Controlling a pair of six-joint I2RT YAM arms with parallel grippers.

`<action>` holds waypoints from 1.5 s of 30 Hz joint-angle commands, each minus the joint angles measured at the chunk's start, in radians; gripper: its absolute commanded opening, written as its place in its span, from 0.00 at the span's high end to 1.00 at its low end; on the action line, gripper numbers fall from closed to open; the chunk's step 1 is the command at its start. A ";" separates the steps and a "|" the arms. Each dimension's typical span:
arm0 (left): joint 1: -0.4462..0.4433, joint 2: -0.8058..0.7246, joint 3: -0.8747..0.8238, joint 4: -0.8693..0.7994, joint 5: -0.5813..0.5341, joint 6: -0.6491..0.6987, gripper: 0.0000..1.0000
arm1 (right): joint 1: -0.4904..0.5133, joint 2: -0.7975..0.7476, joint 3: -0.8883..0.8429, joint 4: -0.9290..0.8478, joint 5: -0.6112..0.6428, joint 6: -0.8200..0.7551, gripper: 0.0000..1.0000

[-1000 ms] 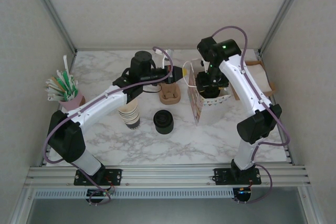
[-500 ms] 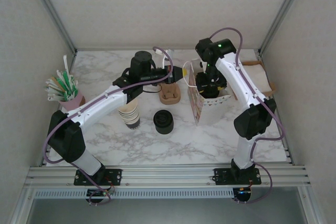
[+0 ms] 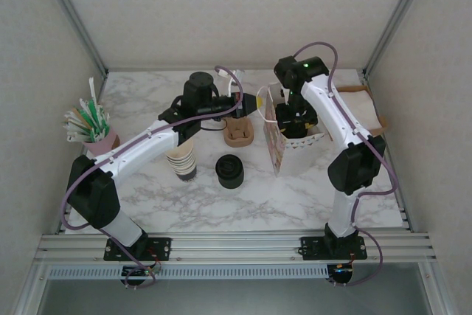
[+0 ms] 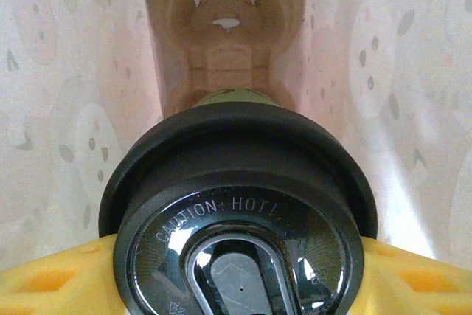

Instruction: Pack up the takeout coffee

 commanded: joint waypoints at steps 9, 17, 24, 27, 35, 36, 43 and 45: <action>0.001 -0.015 -0.017 0.036 0.010 -0.006 0.99 | -0.002 0.016 -0.024 0.050 -0.002 -0.007 0.31; 0.001 -0.022 -0.022 0.033 -0.004 -0.006 0.93 | -0.002 0.013 -0.065 0.077 0.000 -0.012 0.31; 0.001 -0.045 -0.029 0.034 -0.025 -0.007 0.67 | -0.001 -0.012 -0.076 0.101 -0.019 -0.015 0.31; 0.002 -0.050 -0.030 0.036 -0.033 -0.004 0.53 | -0.001 -0.018 -0.077 0.099 -0.022 -0.016 0.31; 0.002 -0.043 -0.023 0.024 -0.045 -0.016 0.33 | 0.000 -0.039 -0.097 0.109 -0.028 -0.018 0.31; 0.002 -0.044 -0.024 0.025 -0.045 -0.019 0.33 | 0.000 -0.041 -0.100 0.111 -0.030 -0.018 0.31; 0.004 -0.045 -0.031 0.024 -0.052 -0.025 0.33 | 0.000 -0.059 -0.115 0.118 -0.031 -0.020 0.31; 0.004 -0.044 -0.033 0.024 -0.052 -0.026 0.33 | 0.001 -0.064 -0.124 0.123 -0.030 -0.020 0.31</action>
